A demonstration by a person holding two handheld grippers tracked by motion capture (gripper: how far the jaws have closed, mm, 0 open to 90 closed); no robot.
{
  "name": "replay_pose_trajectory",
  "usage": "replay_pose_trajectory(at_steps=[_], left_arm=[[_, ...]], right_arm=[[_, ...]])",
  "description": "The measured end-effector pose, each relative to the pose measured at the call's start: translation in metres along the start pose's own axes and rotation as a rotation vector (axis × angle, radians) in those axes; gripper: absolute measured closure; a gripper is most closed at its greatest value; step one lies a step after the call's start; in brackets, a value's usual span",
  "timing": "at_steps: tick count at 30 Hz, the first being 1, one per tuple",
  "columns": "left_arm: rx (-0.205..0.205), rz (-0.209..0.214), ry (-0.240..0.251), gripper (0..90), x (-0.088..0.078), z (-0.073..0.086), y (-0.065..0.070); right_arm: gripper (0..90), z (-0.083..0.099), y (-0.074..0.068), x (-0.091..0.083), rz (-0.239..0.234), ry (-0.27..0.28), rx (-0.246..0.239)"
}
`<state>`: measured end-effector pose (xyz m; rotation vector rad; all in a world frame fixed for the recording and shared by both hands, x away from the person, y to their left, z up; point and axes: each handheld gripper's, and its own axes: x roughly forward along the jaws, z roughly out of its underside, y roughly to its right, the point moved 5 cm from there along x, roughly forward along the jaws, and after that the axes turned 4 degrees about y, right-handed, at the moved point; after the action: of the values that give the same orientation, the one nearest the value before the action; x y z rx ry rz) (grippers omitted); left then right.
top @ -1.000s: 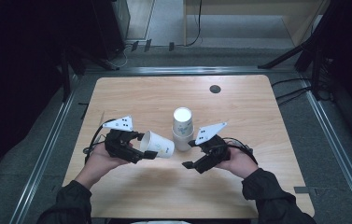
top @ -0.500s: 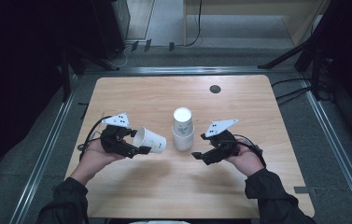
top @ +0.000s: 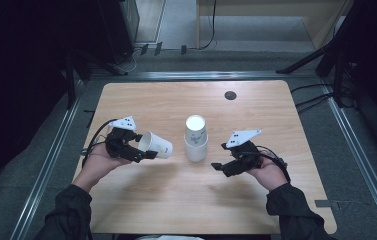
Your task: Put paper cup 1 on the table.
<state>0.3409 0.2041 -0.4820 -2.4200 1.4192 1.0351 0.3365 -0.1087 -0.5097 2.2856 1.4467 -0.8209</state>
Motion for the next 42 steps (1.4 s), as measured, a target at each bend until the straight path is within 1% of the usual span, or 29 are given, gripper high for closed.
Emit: replay_pose_trajectory(at_steps=[3, 7, 12, 16, 23, 24, 28, 30, 32, 35, 37, 39, 42], left_arm=[[-0.013, -0.017, -0.006, 25.1, -0.003, 0.002, -0.006], [-0.029, -0.038, -0.001, 25.1, -0.008, 0.004, -0.013], [-0.039, -0.072, -0.014, 25.1, -0.013, 0.009, -0.021], [-0.063, -0.099, -0.025, 25.1, -0.017, 0.014, -0.03], [-0.106, -0.154, -0.058, 25.1, -0.024, 0.023, -0.044], [-0.102, -0.163, -0.065, 25.1, -0.025, 0.024, -0.046], [-0.136, -0.19, -0.088, 25.1, -0.031, 0.029, -0.054], [-0.142, -0.21, -0.111, 25.1, -0.034, 0.032, -0.057], [-0.152, -0.221, -0.125, 25.1, -0.037, 0.034, -0.06], [-0.144, -0.264, -0.153, 25.1, -0.04, 0.036, -0.064], [-0.148, -0.289, -0.182, 25.1, -0.043, 0.039, -0.067], [-0.158, -0.316, -0.211, 25.1, -0.046, 0.043, -0.071], [-0.185, -0.327, -0.22, 25.1, -0.05, 0.047, -0.076]], right_arm=[[22.5, 0.002, -0.001, -0.002, -0.012, 0.009, -0.011], [22.5, 0.002, 0.0, -0.002, -0.006, 0.005, -0.011], [22.5, 0.004, 0.005, -0.003, 0.008, 0.0, -0.004], [22.5, 0.005, 0.005, -0.004, 0.01, 0.0, 0.001], [22.5, 0.006, 0.003, -0.002, 0.003, -0.019, -0.013], [22.4, 0.006, 0.003, -0.001, 0.002, -0.02, -0.015], [22.4, 0.006, 0.003, -0.001, 0.002, -0.018, -0.017], [22.4, 0.006, 0.003, -0.001, 0.002, -0.023, -0.015], [22.4, 0.006, 0.003, -0.001, 0.002, -0.024, -0.015], [22.4, 0.006, 0.003, 0.0, 0.002, -0.022, -0.018], [22.4, 0.006, 0.003, 0.0, -0.001, -0.025, -0.018], [22.4, 0.006, 0.003, 0.0, -0.001, -0.026, -0.02], [22.4, 0.006, 0.003, 0.0, -0.001, -0.029, -0.02]])
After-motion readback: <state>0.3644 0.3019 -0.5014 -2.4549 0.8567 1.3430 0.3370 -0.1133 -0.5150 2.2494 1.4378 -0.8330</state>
